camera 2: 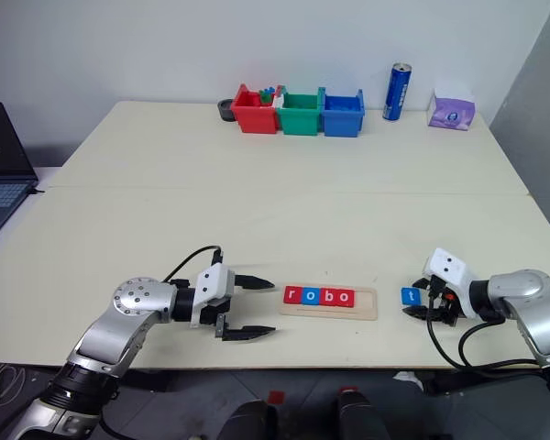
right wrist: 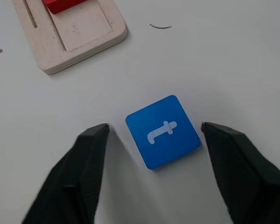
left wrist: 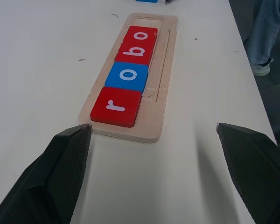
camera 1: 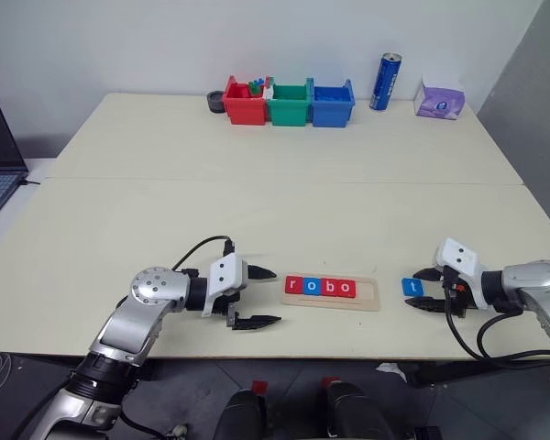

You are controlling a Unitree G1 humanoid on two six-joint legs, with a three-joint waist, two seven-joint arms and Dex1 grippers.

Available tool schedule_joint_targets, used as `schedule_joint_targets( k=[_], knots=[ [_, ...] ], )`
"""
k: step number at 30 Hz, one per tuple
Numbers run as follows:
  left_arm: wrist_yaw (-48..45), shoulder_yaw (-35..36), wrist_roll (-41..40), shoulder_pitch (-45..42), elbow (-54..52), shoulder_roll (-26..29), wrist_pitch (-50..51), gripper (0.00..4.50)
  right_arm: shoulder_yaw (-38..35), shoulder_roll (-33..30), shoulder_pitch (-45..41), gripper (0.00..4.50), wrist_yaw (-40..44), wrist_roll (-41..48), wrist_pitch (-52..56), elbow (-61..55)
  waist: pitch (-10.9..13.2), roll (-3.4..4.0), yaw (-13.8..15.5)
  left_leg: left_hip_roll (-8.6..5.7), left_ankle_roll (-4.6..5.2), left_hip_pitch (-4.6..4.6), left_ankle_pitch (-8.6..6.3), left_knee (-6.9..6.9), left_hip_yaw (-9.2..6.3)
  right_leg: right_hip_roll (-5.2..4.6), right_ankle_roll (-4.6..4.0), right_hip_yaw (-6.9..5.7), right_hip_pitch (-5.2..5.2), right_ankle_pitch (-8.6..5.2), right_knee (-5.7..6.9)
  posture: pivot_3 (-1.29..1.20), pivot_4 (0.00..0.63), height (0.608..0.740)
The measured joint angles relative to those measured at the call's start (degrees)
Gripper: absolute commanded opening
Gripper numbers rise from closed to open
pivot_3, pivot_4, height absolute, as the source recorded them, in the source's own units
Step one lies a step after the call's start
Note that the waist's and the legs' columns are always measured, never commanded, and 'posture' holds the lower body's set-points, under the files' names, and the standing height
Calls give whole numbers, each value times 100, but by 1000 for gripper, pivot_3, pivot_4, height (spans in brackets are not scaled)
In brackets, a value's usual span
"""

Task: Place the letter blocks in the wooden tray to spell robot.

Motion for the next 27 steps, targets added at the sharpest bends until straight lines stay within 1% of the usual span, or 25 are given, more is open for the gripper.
schedule_joint_targets(
  k=[3,9,13,16,19,23,27],
  knots=[
    [7,0,0,0,-36,0,56,4500,19,18,-26,1449,12,-9,-33,29,0,0,0,0,0,0,0,0,0,0,-1,0,0,0,0,0,150,740],
    [7,1,-1,0,-71,36,114,4500,29,19,-41,1463,81,22,-22,-129,0,1,-3,1,0,0,0,0,-3,0,-1,0,0,1,2,0,150,740],
    [7,4,-1,1,-81,62,116,4500,93,120,-304,1463,64,59,117,-790,1,2,-12,2,0,2,0,0,-8,1,0,-1,-1,0,3,0,150,740],
    [7,8,-2,4,-85,78,116,4500,359,122,-443,1463,77,25,206,-1273,1,2,0,3,0,0,0,0,-9,0,0,-4,-1,0,2,0,150,740],
    [6,11,-2,10,-86,104,112,4500,711,128,-602,1463,93,-99,344,-1515,1,2,2,1,0,-1,0,1,-9,-2,-1,-2,-1,1,1,0,150,740],
    [8,11,-2,12,-87,106,103,4500,1049,130,-760,1463,115,-384,341,-1470,1,1,2,0,0,-1,0,3,-8,-3,-1,-2,-1,1,1,0,150,740],
    [11,11,-2,13,-87,105,98,4500,1187,154,-884,1463,124,-527,350,-1358,1,1,2,1,0,-1,0,3,-8,-3,-3,-4,-1,2,2,0,150,740]
  ],
)
